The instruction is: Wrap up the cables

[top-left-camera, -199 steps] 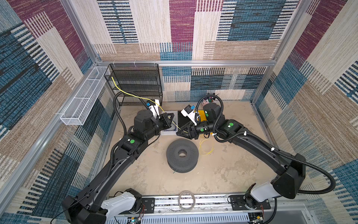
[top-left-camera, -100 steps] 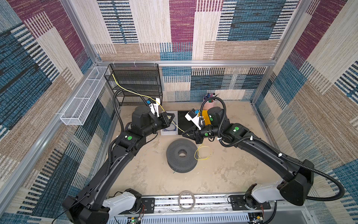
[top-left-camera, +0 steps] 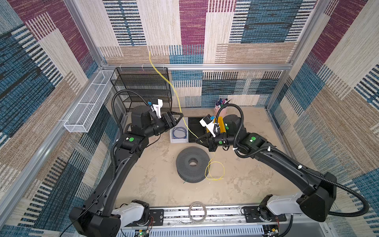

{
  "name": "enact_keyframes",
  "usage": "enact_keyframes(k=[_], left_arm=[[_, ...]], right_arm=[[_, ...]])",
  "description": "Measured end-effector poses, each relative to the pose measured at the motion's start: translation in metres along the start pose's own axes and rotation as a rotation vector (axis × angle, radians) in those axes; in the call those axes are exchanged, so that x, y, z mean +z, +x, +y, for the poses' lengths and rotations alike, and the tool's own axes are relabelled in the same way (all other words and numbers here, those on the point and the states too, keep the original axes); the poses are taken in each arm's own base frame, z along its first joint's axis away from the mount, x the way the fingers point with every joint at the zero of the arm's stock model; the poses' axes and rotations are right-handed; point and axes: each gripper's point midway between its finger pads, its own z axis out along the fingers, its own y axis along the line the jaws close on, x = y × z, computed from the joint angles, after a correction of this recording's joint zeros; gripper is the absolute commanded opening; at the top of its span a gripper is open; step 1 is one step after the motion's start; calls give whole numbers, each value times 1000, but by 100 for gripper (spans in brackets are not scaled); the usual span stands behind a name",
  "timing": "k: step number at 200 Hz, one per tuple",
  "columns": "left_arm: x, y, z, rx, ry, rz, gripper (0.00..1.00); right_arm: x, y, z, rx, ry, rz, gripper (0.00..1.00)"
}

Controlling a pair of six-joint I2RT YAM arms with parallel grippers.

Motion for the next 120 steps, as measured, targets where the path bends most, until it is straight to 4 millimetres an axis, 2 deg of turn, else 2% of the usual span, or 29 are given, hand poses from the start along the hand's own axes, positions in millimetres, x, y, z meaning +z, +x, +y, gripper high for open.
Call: enact_keyframes(k=[37,72,85,96,120], left_arm=[[-5,15,8,-1,-30,-6,92],[13,44,18,-4,-48,60,82],[21,49,20,-2,-47,74,73],[28,50,21,0,-49,72,61],[40,56,21,-32,-32,84,42]], right_arm=[[13,-7,-3,68,-29,11,0],[17,-9,1,79,-63,14,0],[18,-10,2,77,-75,14,0],[18,-10,4,76,-85,16,0],[21,-9,5,78,-95,22,0]])
